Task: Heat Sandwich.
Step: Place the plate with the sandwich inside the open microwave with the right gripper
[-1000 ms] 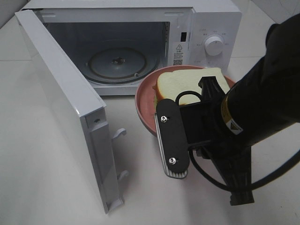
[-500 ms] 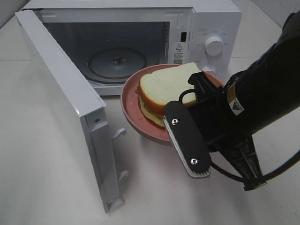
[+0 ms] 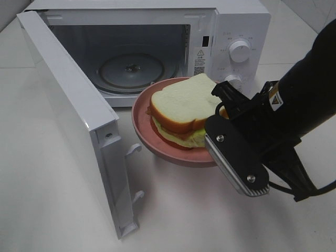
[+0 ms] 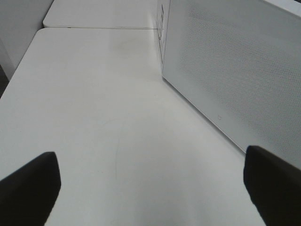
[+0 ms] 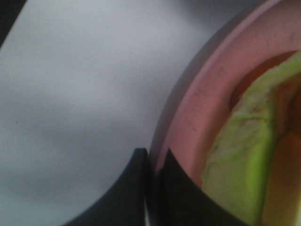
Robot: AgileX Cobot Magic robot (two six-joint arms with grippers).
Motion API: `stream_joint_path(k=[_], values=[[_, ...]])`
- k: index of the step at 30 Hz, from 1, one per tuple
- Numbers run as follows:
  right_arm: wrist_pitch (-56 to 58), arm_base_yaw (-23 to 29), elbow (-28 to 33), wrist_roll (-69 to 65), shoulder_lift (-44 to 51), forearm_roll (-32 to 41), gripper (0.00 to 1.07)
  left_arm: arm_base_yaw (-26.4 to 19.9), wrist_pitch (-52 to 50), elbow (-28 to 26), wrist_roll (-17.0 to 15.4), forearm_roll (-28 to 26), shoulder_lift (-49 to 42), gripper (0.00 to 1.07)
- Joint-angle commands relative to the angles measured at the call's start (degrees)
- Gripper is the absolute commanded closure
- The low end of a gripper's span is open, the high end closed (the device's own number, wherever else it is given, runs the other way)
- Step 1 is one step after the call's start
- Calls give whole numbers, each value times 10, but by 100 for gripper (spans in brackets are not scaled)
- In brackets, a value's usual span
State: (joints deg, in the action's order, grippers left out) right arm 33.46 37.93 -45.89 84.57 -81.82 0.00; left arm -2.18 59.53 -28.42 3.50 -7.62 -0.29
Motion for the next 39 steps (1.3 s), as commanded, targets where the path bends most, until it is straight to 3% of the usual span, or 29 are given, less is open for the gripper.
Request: stream_joint_path(k=[1,21,39], values=[[-13,-14,-1,45,5,22,107,0,-2,1,2,-3,-15,7],[-43,10,-10,78,-15,34,107,0,-2,1,2,-3,-15,7],[-45,10,-131,82,-137,38,107,0,-2,1,2,-3,-15,7]])
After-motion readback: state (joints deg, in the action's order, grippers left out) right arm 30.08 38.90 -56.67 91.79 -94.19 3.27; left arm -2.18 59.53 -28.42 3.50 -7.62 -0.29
